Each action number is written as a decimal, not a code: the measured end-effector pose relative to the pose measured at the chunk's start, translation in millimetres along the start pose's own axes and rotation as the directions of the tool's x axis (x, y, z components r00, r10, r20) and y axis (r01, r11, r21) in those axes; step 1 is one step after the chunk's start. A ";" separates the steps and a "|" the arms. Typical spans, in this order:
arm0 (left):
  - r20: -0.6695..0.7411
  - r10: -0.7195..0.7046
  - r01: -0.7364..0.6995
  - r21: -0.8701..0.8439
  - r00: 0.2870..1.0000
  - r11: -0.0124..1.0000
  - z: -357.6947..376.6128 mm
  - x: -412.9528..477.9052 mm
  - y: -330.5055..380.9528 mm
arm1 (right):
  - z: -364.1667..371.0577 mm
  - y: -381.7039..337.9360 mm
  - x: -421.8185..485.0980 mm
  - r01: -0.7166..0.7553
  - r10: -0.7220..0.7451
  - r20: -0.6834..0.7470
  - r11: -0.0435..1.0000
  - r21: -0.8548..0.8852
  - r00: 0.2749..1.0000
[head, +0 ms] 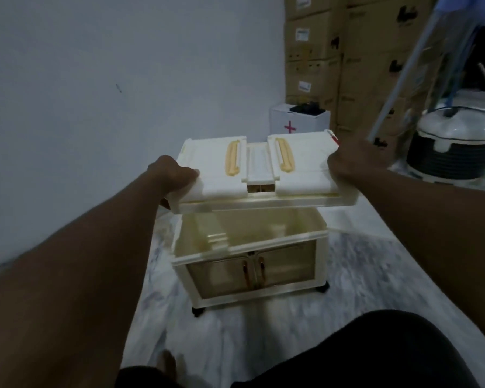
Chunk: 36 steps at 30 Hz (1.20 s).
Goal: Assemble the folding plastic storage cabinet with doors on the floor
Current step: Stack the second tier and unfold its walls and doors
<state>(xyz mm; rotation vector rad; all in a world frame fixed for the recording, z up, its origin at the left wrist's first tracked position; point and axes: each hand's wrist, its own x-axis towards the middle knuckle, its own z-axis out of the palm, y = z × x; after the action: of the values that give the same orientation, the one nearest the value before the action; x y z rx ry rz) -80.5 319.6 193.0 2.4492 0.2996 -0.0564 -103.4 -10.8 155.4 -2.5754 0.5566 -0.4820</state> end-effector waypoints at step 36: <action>0.231 -0.234 0.256 -0.067 0.944 0.964 49.2 1.6 -99.6 | 84.7 14.9 -17.6 0.084 -0.024 0.322 0.981 -0.175 0.947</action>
<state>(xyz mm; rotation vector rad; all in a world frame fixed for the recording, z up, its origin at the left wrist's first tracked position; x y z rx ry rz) -100.0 364.4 93.2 2.2714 0.4939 -0.4111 -87.2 15.5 73.3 -2.7750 0.4339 -0.0242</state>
